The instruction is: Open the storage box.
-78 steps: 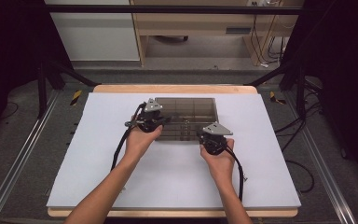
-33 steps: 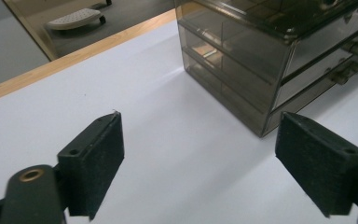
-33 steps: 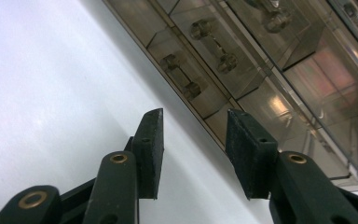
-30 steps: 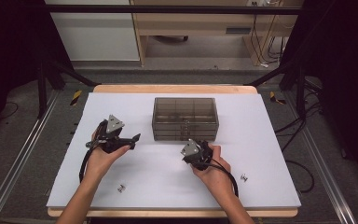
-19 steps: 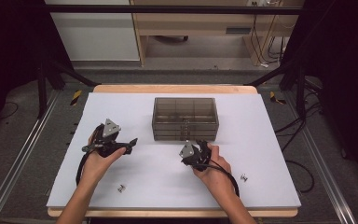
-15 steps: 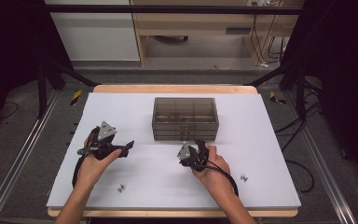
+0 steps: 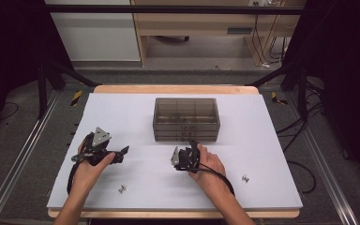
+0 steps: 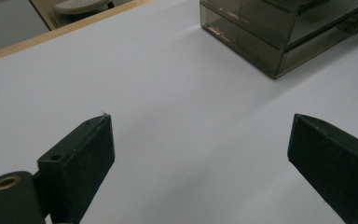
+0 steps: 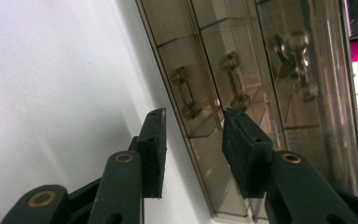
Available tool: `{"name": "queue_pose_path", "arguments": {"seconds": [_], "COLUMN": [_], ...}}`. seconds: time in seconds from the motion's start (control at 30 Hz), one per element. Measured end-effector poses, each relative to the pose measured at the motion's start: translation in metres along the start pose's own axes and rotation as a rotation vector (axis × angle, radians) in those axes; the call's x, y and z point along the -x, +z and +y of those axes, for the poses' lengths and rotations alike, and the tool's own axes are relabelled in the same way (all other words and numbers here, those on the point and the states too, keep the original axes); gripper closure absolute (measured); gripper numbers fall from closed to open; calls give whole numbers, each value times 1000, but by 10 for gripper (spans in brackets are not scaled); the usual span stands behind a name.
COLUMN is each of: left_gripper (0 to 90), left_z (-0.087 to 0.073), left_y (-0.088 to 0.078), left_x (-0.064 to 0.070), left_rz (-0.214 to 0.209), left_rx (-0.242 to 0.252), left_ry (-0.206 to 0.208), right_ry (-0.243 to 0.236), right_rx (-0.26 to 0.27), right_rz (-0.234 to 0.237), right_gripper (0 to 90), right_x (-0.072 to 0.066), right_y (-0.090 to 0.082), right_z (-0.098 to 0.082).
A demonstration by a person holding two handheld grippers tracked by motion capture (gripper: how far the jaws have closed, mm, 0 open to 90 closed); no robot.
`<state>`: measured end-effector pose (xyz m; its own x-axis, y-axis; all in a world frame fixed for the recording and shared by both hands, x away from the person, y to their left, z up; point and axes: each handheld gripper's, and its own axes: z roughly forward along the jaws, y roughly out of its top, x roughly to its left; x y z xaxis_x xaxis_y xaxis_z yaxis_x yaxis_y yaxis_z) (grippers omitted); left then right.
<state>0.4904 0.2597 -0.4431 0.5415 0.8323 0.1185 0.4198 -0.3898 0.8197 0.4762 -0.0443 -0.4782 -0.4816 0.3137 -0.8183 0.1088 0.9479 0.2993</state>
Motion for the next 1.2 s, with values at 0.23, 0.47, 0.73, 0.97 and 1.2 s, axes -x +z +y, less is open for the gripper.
{"name": "queue_pose_path", "arguments": {"seconds": [0.23, 0.47, 0.73, 0.97, 1.2], "left_gripper": [74, 91, 100, 112, 114], "left_z": [-2, -1, -1, 0, 1], "left_y": [1, 0, -1, -2, -3], "left_x": [0, 3, 2, 3, 4], "left_rz": [-3, 6, 4, -4, -12], "left_rx": [-6, -6, -1, 10, 13], "left_ry": [-2, 10, 3, 4, 2], "right_ry": [-91, -174, -219, -234, -245], "right_rx": [11, 32, 32, 35, 31], "right_rz": [-82, -153, -186, -208, -233], "right_gripper": [613, 616, 694, 751, 776], "right_x": [-3, -4, -5, -9, -10], "right_y": [7, 13, 20, 22, 25], "right_z": [6, 12, 13, 14, 14]}}
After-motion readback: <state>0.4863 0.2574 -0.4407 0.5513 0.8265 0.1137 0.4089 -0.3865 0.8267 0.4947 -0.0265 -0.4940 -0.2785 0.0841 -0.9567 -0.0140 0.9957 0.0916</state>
